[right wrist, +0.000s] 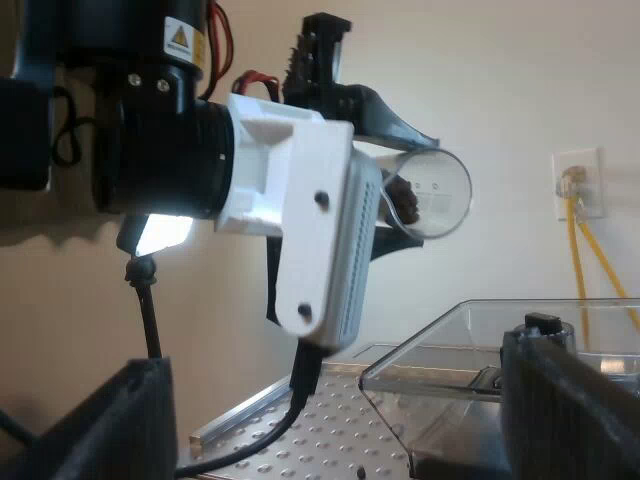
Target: Pour the beans into the coffee machine
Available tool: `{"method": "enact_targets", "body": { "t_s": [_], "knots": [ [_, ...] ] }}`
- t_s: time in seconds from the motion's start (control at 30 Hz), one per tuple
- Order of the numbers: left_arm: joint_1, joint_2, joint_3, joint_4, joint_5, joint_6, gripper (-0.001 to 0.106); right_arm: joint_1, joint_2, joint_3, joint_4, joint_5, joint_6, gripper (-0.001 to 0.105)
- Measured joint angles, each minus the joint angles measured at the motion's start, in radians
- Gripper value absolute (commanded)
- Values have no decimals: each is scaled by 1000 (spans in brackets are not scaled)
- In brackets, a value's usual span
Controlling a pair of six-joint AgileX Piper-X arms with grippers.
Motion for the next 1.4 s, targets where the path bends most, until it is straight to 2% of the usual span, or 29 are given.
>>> {"method": "enact_targets", "body": {
  "t_s": [0.1, 0.2, 0.43, 0.67, 0.93, 1.2, 1.4],
  "knots": [
    [-7, 5, 7, 0, 2, 102, 39, 0, 0, 0, 0, 0, 0, 68],
    [-9, 8, 7, 0, 2, 172, 39, 0, 0, 0, 0, 0, 0, 68],
    [-9, 8, 7, 0, 5, 261, 39, 0, 0, 0, 0, 0, 0, 68],
    [-9, 8, 7, 0, 32, 285, 39, 0, 0, 0, 0, 0, 0, 68],
    [-9, 8, 7, 0, 39, 371, 39, 0, 0, 0, 2, 0, 0, 68],
    [-9, 8, 7, 0, 39, 386, 39, 0, 0, 0, 2, 0, 0, 68],
    [-9, 8, 7, 0, 57, 437, 39, 0, 0, 0, 2, 0, 0, 68]
  ]
}}
